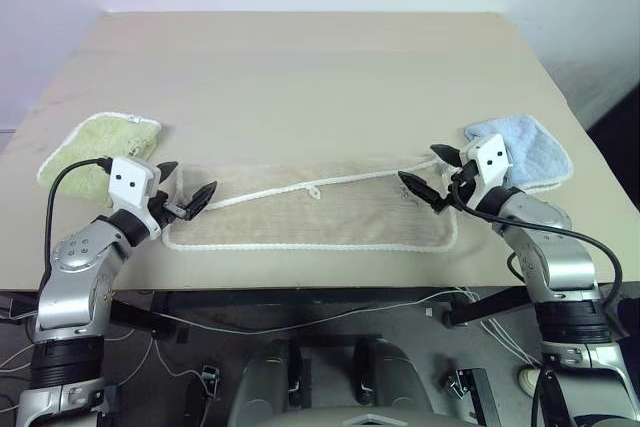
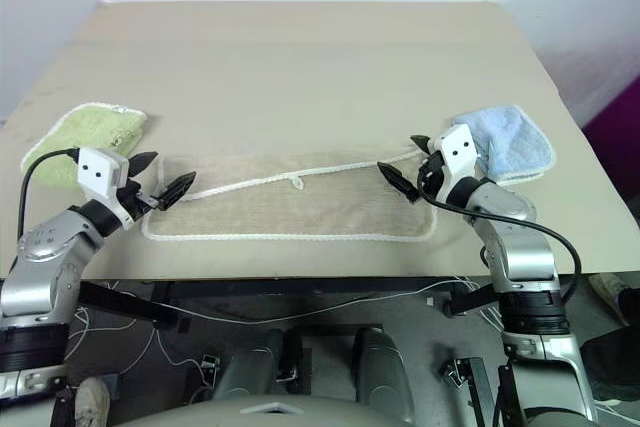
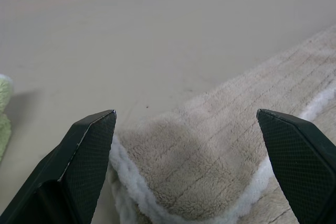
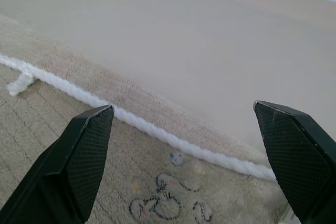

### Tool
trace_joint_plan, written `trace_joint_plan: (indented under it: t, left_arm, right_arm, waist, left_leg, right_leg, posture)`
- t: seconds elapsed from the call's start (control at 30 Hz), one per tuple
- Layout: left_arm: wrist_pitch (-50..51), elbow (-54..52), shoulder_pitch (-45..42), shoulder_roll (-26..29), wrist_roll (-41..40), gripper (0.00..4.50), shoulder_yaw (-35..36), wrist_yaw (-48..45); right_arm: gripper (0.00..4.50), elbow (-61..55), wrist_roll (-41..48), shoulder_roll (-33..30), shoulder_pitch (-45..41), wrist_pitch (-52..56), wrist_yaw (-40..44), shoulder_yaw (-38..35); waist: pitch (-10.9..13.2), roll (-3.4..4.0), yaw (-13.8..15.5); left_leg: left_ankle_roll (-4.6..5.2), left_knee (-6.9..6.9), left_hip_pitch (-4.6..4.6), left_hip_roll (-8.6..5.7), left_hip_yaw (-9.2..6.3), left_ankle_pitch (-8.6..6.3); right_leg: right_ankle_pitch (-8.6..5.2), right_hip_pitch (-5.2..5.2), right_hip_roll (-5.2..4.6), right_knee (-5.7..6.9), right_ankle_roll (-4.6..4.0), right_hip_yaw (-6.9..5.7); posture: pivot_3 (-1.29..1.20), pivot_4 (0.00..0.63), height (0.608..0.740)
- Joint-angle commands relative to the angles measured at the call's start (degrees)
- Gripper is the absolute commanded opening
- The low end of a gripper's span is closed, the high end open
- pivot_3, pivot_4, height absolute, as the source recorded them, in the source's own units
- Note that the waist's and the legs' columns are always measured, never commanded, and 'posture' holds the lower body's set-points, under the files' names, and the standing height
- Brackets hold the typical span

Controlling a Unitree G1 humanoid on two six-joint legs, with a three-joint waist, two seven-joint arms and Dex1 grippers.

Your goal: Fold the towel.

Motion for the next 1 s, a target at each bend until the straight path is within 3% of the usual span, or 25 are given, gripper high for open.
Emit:
trace_joint_plan:
  t: [0.03, 0.67, 1.0]
  left_arm:
    - [-0.05, -1.91, -0.28, 1.04, 0.01, 4.5, 0.77, 0.19]
    - [-1.78, 0.01, -1.24, 3.8, 1.26, 4.5, -0.39, -2.73]
    - [-4.65, 5.48, -1.8, 10.67, 1.86, 4.5, 1.13, -8.41]
  right_arm:
    - [4.48, -1.35, 0.38, 0.55, -0.76, -0.84, -0.02, -0.11]
    - [4.48, -0.64, 0.42, 0.88, -0.38, -2.27, 0.34, -0.6]
    - [4.48, 2.64, -1.36, 3.22, -2.28, -5.1, -1.07, 0.81]
  waist:
    - [0.0, 0.0, 0.02]
    - [0.0, 0.0, -0.02]
    - [0.0, 0.01, -0.03]
  left_leg:
    - [0.0, 0.0, 0.0, 0.0, 0.0, 0.0]
    - [0.0, 0.0, 0.0, 0.0, 0.0, 0.0]
    - [-0.01, -0.02, 0.01, 0.0, 0.01, 0.0]
  right_leg:
    - [0.0, 0.0, 0.0, 0.0, 0.0, 0.0]
    - [0.0, 0.0, 0.0, 0.0, 0.0, 0.0]
    - [-0.01, -0.02, 0.0, 0.0, -0.01, 0.0]
  posture:
    - [0.0, 0.15, 0.74]
    - [0.0, 0.15, 0.74]
    - [0.0, 0.15, 0.74]
